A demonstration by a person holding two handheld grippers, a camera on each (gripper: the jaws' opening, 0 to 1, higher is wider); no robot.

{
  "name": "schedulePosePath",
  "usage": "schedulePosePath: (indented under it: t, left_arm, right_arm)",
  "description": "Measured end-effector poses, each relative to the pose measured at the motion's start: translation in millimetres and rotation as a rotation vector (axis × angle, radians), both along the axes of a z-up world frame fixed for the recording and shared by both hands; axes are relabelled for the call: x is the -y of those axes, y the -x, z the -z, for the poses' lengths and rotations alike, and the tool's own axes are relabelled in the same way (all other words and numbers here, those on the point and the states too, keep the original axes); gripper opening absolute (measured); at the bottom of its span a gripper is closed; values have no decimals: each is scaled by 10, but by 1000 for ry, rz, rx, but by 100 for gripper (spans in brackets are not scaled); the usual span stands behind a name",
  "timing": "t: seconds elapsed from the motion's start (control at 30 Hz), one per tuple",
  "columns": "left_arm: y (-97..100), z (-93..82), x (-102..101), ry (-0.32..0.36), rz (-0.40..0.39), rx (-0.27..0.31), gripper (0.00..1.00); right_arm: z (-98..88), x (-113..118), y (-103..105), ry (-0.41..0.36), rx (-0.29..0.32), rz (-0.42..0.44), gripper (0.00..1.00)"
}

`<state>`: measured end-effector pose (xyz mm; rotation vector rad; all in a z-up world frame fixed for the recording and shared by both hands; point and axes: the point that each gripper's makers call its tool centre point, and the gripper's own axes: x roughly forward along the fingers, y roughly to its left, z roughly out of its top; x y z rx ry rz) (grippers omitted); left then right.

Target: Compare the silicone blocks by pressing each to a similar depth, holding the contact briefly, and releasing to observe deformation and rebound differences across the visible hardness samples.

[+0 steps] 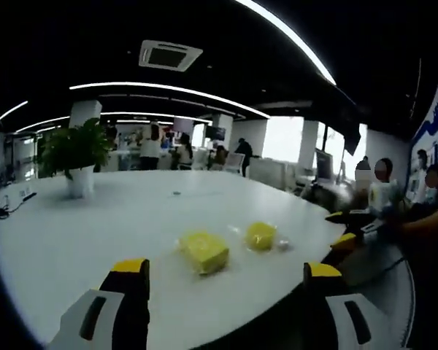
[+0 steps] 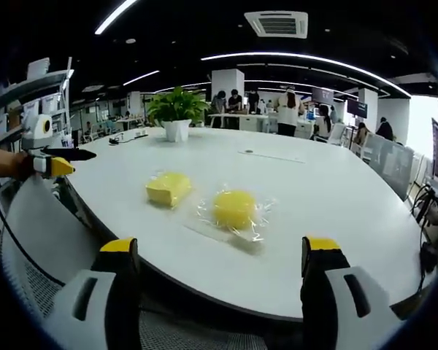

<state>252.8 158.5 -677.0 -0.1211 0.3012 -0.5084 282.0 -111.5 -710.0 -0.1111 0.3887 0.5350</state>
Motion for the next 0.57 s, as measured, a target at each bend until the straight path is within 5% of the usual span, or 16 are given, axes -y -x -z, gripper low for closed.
schedulePosePath:
  t: [0.23, 0.57]
  left_arm:
    - [18, 25, -8, 14, -50, 31, 100]
    - [-24, 32, 43, 12, -58, 42, 100]
  right_arm:
    - [41, -20, 43, 37, -1, -25, 86]
    - [43, -64, 53, 40, 10, -42, 93]
